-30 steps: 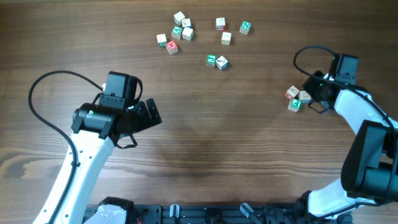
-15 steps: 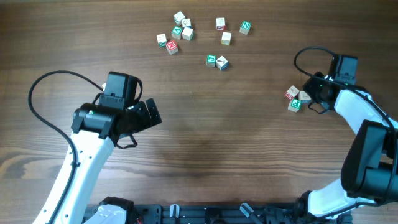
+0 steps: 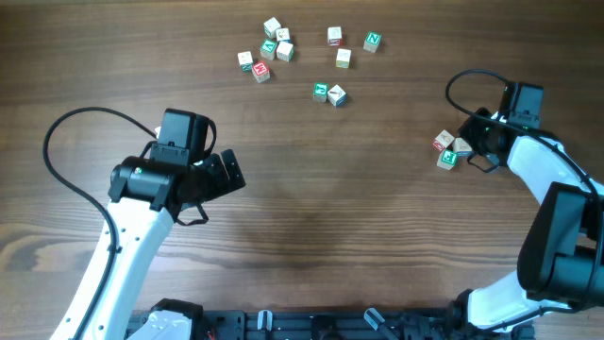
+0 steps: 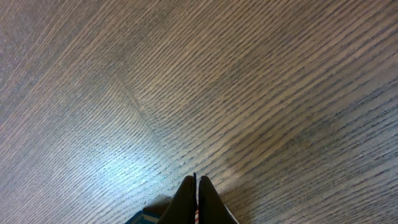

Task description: Form a circle

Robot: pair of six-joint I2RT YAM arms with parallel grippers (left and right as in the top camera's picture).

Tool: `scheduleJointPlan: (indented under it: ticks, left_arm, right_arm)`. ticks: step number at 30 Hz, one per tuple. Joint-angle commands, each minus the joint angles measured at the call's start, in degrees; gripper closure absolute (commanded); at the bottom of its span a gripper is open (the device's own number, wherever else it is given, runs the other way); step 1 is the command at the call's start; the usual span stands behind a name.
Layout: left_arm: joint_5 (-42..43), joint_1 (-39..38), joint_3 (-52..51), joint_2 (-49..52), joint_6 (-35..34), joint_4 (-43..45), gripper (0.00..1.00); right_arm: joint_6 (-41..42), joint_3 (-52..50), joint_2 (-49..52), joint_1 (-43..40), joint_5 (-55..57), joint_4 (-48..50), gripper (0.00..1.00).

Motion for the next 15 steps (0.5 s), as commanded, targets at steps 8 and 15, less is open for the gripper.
scheduleJointPlan:
  ticks: [8, 15]
  left_arm:
    - [0.3, 0.4, -0.1, -0.1, 0.3, 0.0, 0.00]
    - [0.3, 0.4, -0.1, -0.1, 0.3, 0.0, 0.00]
  right_arm:
    - [-0.7, 0.2, 0.9, -0.3, -1.4, 0.3, 0.96]
    - [-0.8, 0.2, 0.9, -0.3, -1.5, 0.4, 0.96]
